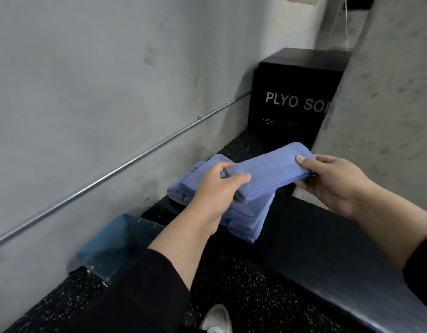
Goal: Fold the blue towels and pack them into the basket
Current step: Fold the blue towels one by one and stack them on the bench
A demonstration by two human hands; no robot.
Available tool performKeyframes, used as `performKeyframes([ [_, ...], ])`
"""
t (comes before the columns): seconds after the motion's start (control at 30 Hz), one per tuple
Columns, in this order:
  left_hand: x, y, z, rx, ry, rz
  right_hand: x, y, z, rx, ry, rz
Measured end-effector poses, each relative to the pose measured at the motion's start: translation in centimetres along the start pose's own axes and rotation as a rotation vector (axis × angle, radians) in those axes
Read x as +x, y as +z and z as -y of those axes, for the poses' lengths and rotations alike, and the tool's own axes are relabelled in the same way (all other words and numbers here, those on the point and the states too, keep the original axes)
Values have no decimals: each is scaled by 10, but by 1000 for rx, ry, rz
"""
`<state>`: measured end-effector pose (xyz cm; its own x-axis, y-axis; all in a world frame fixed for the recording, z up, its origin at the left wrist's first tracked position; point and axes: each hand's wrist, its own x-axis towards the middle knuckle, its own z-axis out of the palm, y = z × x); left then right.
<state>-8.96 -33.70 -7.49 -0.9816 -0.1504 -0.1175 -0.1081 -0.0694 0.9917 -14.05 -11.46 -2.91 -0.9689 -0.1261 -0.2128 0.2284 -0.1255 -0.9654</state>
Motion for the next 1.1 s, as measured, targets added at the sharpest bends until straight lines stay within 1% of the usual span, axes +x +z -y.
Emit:
performKeyframes([
  [0.1,14,-26,0,-46,15,-135,32,37,7,-58,11,82],
  [0.17,22,-41,0,-27,37,-219,53,56,7,-98,20,120],
  [0.23,30,-55,1,8,49,-296,75,77,4,-140,9,138],
  [0.3,37,-65,3,7,29,-349,96,97,-1,-182,-16,122],
  [0.4,46,-73,7,25,0,-410,124,119,-10,-242,-46,70],
  [0.47,51,-76,11,108,12,-434,142,127,-18,-295,-56,56],
  [0.53,54,-78,16,218,22,-456,155,131,-26,-382,-72,51],
  [0.67,64,-84,23,352,-21,-511,172,134,-42,-551,-113,24],
  [0.77,73,-89,31,395,-35,-545,181,135,-51,-723,-159,-5],
  [0.87,79,-91,44,432,-72,-540,181,133,-56,-1032,-254,-9],
  [0.93,81,-94,48,493,-46,-583,178,130,-61,-1180,-414,-34],
  [0.97,81,-96,47,544,8,-588,177,128,-64,-1215,-532,-33],
  [1.03,81,-96,46,664,141,-520,174,128,-68,-1281,-731,11],
  [1.07,82,-94,47,702,172,-465,173,128,-70,-1323,-763,51],
  [1.1,82,-92,48,719,156,-413,171,130,-71,-1356,-740,91],
])
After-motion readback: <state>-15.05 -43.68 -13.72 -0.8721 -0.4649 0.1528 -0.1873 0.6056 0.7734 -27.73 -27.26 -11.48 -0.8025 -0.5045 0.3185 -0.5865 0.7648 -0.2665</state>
